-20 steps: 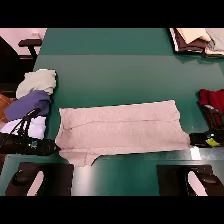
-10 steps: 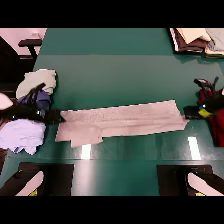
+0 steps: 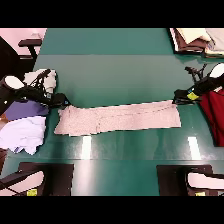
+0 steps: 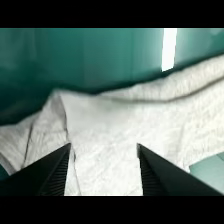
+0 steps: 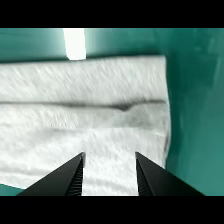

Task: Fold the shirts.

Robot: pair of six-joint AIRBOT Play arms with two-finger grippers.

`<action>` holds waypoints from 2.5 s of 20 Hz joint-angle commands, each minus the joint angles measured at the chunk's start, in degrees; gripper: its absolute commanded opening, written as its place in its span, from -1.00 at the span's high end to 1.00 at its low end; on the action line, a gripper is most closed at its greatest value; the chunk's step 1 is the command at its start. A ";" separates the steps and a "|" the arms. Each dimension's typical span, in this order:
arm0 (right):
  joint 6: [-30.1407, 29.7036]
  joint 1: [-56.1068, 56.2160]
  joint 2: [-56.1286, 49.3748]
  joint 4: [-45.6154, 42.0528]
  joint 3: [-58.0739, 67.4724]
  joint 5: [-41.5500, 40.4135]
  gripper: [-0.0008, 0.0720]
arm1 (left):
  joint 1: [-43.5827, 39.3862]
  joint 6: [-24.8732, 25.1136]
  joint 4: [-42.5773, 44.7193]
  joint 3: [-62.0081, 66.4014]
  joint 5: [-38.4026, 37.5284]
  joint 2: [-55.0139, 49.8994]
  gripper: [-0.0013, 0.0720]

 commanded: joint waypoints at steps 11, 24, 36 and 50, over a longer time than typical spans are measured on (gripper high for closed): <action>-15.15 -22.32 0.52 17.49 -16.46 -0.90 -0.62 | -0.02 2.08 -15.82 4.59 -1.03 -0.85 0.90; -17.75 -11.69 3.78 27.15 -11.89 0.63 0.94 | -29.64 -2.60 -15.17 9.68 16.59 -12.96 0.91; -6.84 5.40 18.29 30.56 7.65 2.71 0.94 | -40.37 -8.74 -9.07 20.55 13.77 -27.52 0.91; -5.38 36.26 13.99 32.79 8.11 -16.44 0.94 | -24.11 -10.03 4.81 21.35 8.59 -10.19 0.91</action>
